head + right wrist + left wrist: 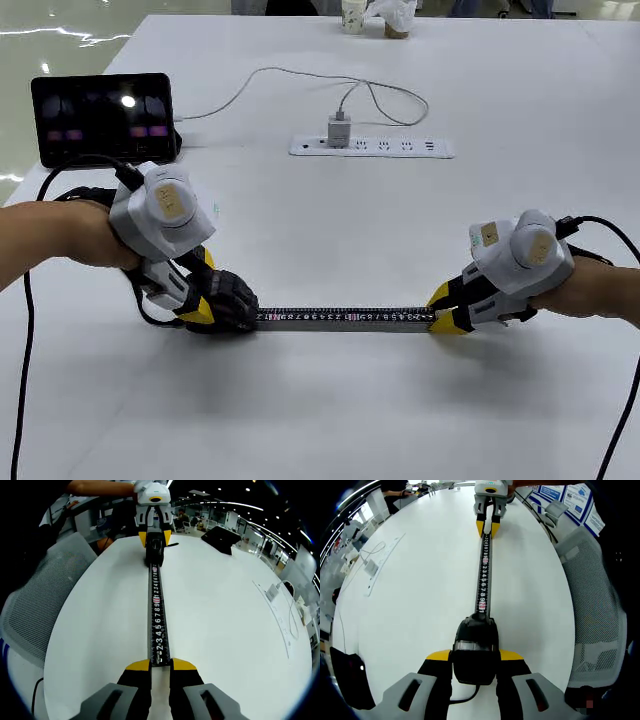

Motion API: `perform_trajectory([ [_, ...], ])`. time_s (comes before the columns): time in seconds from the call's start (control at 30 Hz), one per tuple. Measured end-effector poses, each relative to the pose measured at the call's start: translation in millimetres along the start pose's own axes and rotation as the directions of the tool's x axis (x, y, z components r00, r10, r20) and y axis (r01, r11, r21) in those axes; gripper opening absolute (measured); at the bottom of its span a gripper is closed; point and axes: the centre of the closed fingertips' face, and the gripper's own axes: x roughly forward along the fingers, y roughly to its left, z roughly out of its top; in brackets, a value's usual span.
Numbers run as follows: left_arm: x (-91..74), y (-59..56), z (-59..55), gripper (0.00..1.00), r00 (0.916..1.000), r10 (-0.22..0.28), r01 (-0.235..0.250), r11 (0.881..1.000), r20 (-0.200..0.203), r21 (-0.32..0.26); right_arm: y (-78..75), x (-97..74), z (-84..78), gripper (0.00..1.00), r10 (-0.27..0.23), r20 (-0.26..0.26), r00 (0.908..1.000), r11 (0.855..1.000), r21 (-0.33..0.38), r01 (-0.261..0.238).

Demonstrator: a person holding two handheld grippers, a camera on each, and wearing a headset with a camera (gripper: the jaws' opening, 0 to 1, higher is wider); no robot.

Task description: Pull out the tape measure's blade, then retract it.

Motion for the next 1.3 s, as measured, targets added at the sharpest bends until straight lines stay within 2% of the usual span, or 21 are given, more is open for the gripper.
perform_trajectory([
  [0.67, 0.6, -1.3, 0.7, 0.28, 1.0, 0.008, -0.008, 1.0, 0.004, 0.007, 3.5, -4.8, -3.8, 0.1, -0.007, -0.013, 0.9999, 1.0, 0.017, 0.008],
  [1.3, 2.3, -1.4, 2.5, 0.29, 0.9997, 0.024, -0.024, 1.0, 0.005, 0.018, 0.7, -2.7, -7.6, 0.12, 0.005, -0.078, 0.997, 1.0, -0.013, -0.006],
])
